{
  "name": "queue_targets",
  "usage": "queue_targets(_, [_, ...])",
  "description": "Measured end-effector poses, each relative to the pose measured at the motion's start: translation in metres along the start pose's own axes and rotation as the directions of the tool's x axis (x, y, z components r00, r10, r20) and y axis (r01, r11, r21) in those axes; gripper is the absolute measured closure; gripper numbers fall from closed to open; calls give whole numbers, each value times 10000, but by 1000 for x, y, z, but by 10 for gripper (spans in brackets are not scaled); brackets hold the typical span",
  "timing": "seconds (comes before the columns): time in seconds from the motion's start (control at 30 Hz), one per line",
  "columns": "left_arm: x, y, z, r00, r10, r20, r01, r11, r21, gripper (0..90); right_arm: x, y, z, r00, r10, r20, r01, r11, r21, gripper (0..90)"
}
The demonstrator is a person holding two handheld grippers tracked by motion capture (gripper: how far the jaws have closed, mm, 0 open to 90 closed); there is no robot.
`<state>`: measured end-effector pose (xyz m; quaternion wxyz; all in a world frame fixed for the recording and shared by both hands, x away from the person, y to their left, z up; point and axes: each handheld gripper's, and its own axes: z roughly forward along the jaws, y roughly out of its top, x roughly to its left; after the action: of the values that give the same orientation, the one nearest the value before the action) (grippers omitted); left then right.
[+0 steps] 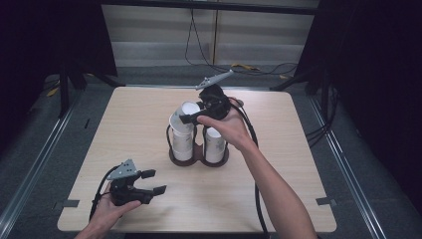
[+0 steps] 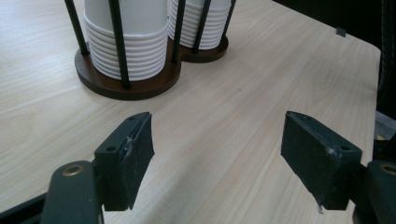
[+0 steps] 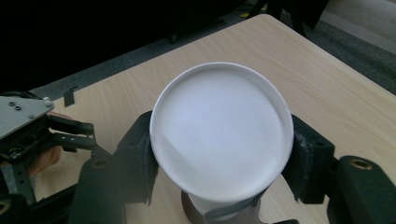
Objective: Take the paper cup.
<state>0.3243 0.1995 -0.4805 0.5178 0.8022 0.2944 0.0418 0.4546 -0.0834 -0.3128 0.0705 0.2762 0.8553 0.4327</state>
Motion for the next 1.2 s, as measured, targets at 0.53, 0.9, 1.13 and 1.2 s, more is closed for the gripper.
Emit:
queue_targets(0.53, [0, 21, 9, 9987, -26, 513, 40, 9996, -280, 204, 17, -21, -24, 9993, -99, -347, 75, 9975, -703, 373])
queue_targets(0.9, [-4, 50, 22, 9979, 155, 629, -100, 9962, -871, 198, 26, -45, -33, 9981, 10, -610, -69, 9954, -959, 373])
queue_targets(1.13, [-10, 63, 27, 9971, 415, 633, -356, 9952, -917, 186, 34, -63, -30, 9967, 64, -812, -131, 9966, -816, 374])
queue_targets(1.2, [-11, 63, 28, 9973, 426, 595, -367, 9947, -964, 182, 33, -71, -28, 9960, 229, -867, -302, 9960, -839, 374])
